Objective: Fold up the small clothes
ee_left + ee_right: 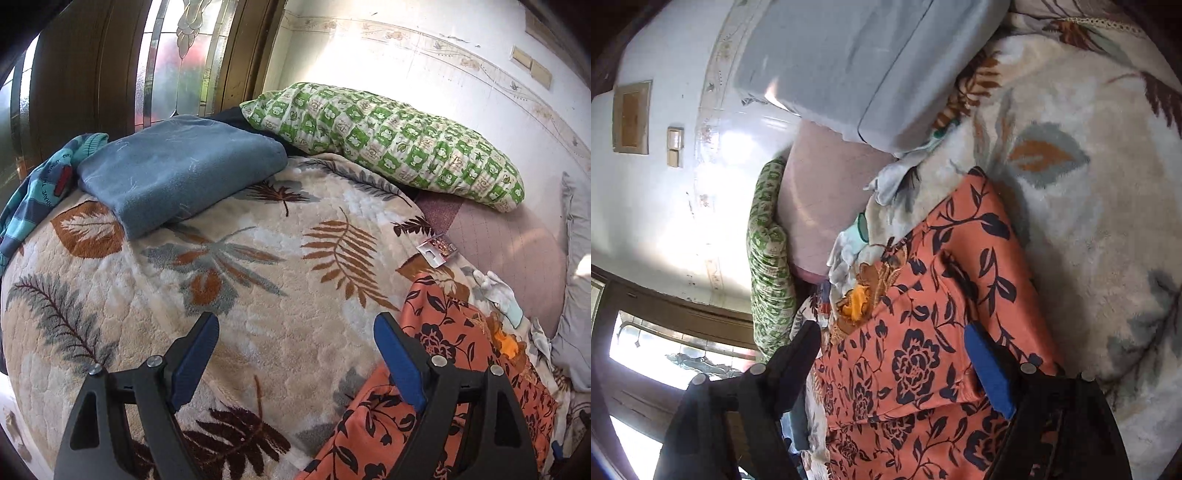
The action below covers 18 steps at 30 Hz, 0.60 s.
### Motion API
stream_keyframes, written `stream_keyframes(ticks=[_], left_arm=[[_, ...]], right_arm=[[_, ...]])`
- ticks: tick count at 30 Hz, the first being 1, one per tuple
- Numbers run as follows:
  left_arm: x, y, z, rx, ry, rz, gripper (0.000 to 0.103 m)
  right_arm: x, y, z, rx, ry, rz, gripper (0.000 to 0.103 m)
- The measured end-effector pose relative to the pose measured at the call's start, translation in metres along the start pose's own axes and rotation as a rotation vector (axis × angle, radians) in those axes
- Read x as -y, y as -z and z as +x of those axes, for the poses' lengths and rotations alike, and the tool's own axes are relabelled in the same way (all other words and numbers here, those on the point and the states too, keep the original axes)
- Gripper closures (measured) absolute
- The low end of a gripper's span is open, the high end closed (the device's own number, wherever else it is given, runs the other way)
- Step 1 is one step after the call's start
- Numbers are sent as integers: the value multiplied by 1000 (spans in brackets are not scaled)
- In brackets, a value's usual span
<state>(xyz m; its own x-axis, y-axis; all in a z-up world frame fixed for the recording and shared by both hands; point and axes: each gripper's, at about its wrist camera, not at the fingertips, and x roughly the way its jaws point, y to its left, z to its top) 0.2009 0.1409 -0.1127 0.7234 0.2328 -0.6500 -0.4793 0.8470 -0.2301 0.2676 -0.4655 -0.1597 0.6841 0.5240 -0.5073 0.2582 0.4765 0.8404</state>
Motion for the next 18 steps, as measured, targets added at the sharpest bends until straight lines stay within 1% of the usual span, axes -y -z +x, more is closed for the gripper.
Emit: stream_keyframes(ticks=[1, 2, 3, 4, 5, 6, 7, 9, 11, 12, 13, 15, 18], left_arm=[[2, 0, -1, 5, -3, 16, 17], [3, 0, -1, 8, -3, 26, 17], [3, 1, -2, 13, 0, 30, 17], [2, 1, -2, 18, -1, 28, 17], [1, 0, -2, 16, -2, 23, 17], [0, -1, -1, 11, 5, 19, 17], [1, -1, 0, 10, 8, 17, 17], [4, -1, 1, 10, 8, 31, 17], [8, 1, 2, 12, 11, 55, 17], [10, 2, 3, 10, 13, 68, 17], [11, 2, 4, 9, 17, 74, 17], [14, 2, 4, 6, 29, 75, 17], [19, 4, 3, 6, 43, 100, 17]], right_arm=[[11, -1, 12, -27, 95, 8, 20], [27, -4, 22, -52, 138, 66, 21], [31, -8, 19, -31, 95, 106, 20], [23, -14, 15, -16, 62, 81, 20], [7, -21, 12, 9, 29, 9, 21], [-2, -29, 11, 24, 15, -41, 21], [-6, -39, 15, 22, 14, -52, 21], [1, -60, 36, 15, 38, -17, 21], [21, -80, 60, 0, 129, 24, 22], [28, -84, 61, 21, 84, 67, 22], [24, -85, 58, 44, 77, 62, 22], [4, -76, 47, 52, 113, -34, 22], [-24, -44, 22, 45, 120, -126, 22]])
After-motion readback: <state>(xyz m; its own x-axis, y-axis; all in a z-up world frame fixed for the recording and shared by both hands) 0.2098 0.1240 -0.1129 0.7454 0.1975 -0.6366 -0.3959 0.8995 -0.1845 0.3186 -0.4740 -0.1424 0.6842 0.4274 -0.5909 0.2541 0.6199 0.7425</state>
